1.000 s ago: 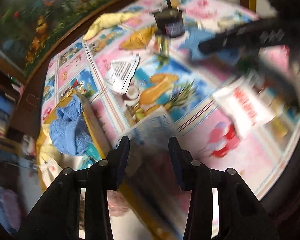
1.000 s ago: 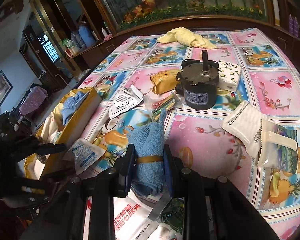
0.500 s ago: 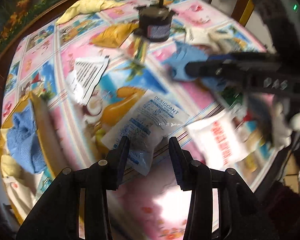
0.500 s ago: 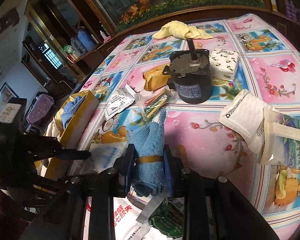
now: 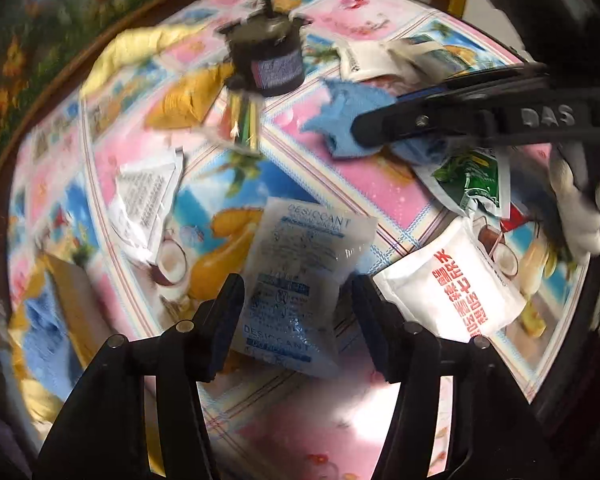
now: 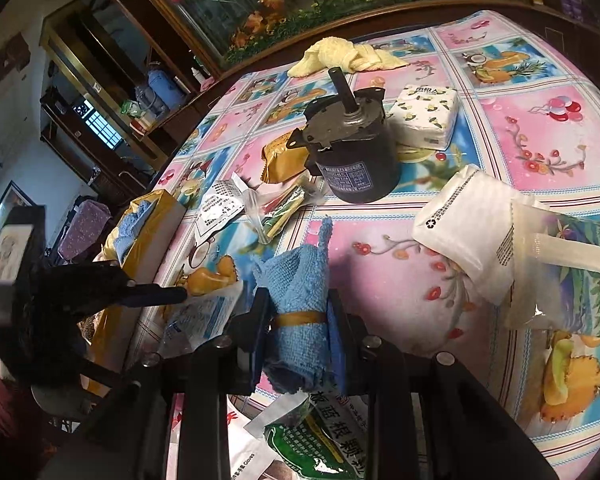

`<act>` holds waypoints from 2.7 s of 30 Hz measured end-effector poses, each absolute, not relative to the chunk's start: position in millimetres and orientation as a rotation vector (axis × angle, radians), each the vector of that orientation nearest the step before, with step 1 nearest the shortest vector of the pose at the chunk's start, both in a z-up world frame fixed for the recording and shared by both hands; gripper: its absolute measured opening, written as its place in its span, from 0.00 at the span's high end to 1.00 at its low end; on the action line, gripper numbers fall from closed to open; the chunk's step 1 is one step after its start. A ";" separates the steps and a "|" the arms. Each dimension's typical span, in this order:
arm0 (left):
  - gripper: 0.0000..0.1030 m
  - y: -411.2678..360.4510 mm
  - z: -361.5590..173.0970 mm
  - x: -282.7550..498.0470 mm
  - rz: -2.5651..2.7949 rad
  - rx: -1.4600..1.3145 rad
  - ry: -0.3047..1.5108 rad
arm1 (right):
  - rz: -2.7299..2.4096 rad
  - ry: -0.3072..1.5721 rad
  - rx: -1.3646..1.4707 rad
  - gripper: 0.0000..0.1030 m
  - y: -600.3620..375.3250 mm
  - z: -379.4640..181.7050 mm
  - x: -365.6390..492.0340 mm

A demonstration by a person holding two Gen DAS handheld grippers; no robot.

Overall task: Organize soft objects
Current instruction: 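Carry the packet and blue cloth over the box and open both tools, then grasp the green packet with the right tool while the left grasps a white paper packet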

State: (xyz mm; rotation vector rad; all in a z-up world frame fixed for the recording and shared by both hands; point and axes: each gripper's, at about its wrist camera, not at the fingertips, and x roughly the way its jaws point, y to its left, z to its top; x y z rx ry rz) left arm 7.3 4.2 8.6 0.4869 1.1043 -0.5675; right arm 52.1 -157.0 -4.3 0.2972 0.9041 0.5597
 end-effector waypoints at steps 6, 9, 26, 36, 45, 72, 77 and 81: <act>0.70 17.7 15.4 15.4 -0.527 0.317 1.088 | 0.563 0.905 0.300 0.75 -157.9 -5.4 52.7; 0.72 27.7 22.5 9.6 -0.535 0.210 1.084 | 0.557 0.890 0.295 0.75 -159.0 -0.1 50.3; 0.75 189.2 97.7 -118.2 -0.279 -0.277 0.778 | 0.743 0.826 0.167 0.75 -62.2 62.0 14.5; 0.72 243.5 49.5 -138.5 0.086 -0.158 0.892 | 0.909 0.889 -0.004 0.75 69.7 56.1 2.2; 0.69 277.1 53.2 -148.4 0.161 -0.232 0.832 | 0.879 0.973 -0.109 0.73 136.4 22.0 15.6; 0.54 205.0 94.3 -159.7 -0.085 -0.218 0.675 | 0.432 0.952 -0.053 0.46 27.4 26.0 140.0; 0.54 203.8 92.1 -157.8 -0.101 -0.209 0.688 | 0.352 1.005 -0.210 0.56 54.5 4.1 162.6; 0.54 205.2 88.9 -154.8 -0.109 -0.215 0.697 | 0.398 1.027 -0.206 0.58 42.1 6.0 144.6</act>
